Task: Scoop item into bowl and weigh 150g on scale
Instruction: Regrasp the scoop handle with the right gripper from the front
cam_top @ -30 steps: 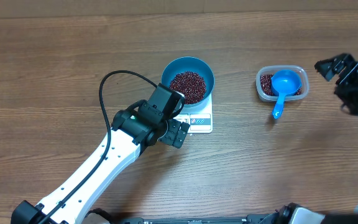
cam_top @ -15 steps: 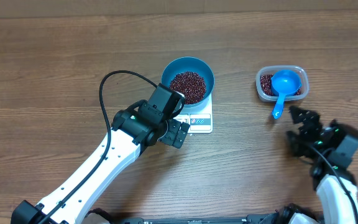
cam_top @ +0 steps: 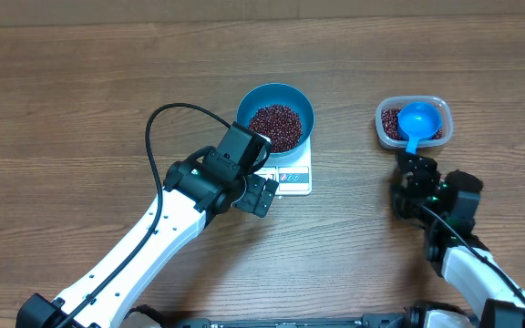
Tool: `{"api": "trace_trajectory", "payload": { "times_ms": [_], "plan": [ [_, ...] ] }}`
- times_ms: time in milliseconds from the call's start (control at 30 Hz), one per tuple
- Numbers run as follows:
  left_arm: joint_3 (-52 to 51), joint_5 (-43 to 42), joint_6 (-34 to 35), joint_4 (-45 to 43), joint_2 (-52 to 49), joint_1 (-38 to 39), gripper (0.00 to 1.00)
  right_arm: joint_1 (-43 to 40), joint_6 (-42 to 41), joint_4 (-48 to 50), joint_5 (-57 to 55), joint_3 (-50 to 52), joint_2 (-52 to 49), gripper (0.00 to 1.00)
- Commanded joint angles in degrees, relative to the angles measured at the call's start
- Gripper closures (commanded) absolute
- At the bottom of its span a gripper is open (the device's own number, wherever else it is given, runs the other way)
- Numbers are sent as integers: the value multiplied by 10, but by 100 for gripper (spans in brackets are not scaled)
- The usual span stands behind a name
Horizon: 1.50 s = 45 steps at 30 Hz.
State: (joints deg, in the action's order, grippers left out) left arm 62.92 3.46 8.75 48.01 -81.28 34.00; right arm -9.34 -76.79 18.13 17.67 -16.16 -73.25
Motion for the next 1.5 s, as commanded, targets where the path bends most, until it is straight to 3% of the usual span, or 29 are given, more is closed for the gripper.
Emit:
{"api": "trace_trajectory", "payload": {
  "times_ms": [0,167,300,767,1200,1300,1467],
  "plan": [
    [-1,-3,-10,-1,8,-3,1,23,-75,47,-132,0,-14,23],
    [-1,-3,-10,-1,8,-3,1,26,-77,141,-163,0,-34,45],
    [-1,-3,-10,-1,8,-3,0,26,-76,162,-143,0,-34,53],
    [-1,-3,-10,-1,8,-3,0,26,-76,196,-123,-1,-34,59],
    [-1,-3,-10,-1,8,-3,1,26,-24,172,-147,-1,-36,64],
    [-1,-3,-10,-1,8,-3,1,26,-25,177,-138,-1,-50,75],
    [-1,-3,-11,-1,8,-3,0,26,-25,245,-127,-1,-80,78]
  ]
}}
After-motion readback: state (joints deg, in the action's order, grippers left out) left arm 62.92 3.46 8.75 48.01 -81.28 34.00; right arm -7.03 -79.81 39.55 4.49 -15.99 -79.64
